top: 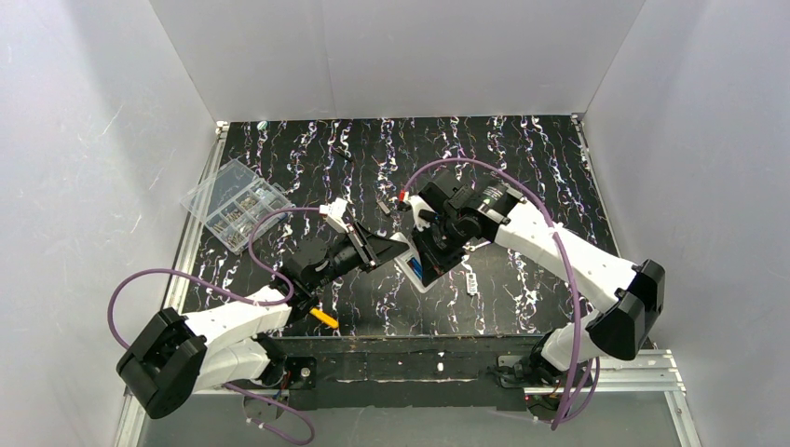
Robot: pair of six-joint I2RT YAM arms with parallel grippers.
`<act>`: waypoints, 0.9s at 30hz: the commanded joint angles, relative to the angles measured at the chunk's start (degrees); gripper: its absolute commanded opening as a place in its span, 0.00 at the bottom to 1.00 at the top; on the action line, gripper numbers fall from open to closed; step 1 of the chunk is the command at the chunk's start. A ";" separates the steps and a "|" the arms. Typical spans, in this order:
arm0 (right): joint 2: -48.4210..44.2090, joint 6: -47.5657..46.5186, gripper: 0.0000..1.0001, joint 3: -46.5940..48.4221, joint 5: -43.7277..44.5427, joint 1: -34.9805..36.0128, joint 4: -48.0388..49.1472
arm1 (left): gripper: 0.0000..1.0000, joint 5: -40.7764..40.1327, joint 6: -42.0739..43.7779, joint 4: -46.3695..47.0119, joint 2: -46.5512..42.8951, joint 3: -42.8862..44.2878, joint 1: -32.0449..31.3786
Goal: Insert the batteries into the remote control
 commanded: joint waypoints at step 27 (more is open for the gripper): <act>2.18 -4.99 0.01 3.60 8.18 -0.28 3.39 | 0.00 1.19 -2.77 7.76 0.98 2.31 -0.25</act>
